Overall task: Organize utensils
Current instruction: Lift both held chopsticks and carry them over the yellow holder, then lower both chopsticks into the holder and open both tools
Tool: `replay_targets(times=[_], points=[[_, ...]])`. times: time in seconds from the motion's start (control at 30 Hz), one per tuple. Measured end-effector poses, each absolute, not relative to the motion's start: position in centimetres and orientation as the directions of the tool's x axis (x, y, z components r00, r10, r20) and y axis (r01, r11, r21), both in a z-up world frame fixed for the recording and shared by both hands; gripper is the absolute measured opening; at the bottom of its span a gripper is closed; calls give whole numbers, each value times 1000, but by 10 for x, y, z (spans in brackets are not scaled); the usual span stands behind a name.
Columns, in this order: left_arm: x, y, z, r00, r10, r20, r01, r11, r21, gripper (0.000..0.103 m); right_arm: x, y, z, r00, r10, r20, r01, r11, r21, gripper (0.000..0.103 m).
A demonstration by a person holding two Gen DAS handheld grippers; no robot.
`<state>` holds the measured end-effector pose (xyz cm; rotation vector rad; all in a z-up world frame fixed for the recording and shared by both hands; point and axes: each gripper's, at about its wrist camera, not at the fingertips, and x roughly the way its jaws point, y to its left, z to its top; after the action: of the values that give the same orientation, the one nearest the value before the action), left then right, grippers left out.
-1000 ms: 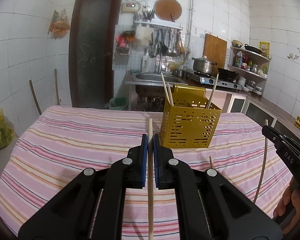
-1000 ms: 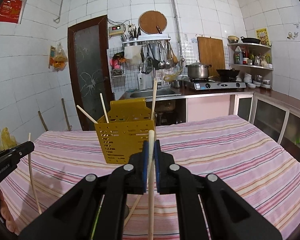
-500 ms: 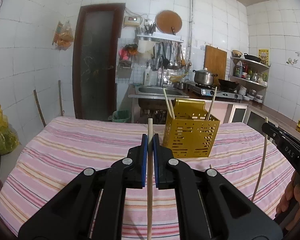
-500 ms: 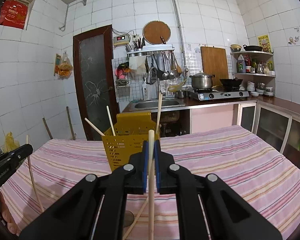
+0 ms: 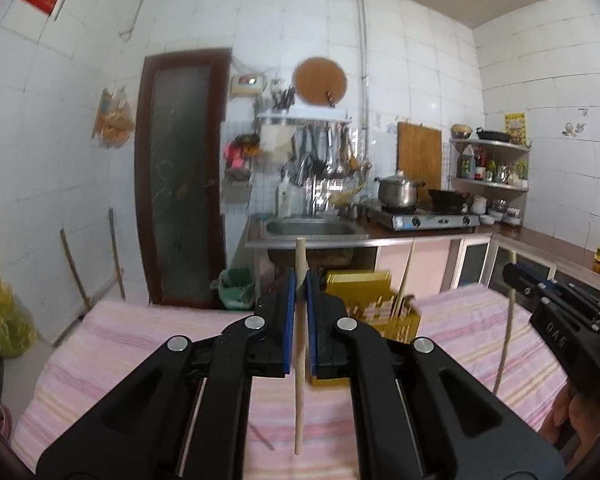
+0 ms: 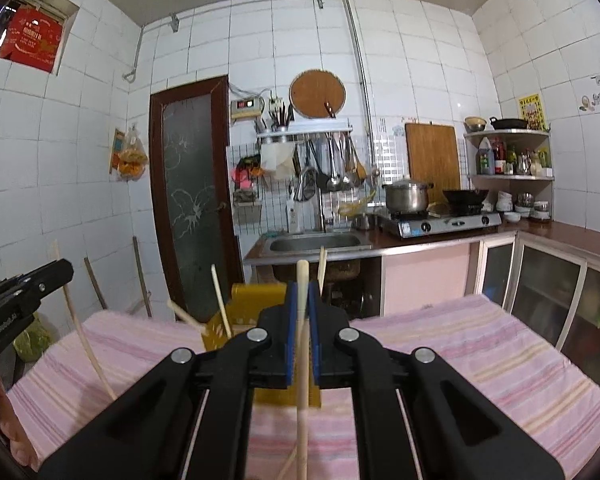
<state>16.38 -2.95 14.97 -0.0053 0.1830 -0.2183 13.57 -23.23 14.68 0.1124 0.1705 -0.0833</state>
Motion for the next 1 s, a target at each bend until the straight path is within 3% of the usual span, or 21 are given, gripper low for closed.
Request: replay_targets(times=[0.4, 0.7, 1.0], points=[[247, -92, 222, 969, -242, -39, 242, 970, -14, 4, 210, -254, 224, 992, -127, -3, 127, 987, 95, 6], [342, -110, 180, 969, -212, -127, 208, 977, -44, 4, 292, -264, 208, 992, -114, 53, 104, 981, 161, 6], [387, -109, 111, 951, -182, -251, 173, 983, -58, 4, 337, -276, 131, 988, -96, -122, 115, 979, 165, 6]])
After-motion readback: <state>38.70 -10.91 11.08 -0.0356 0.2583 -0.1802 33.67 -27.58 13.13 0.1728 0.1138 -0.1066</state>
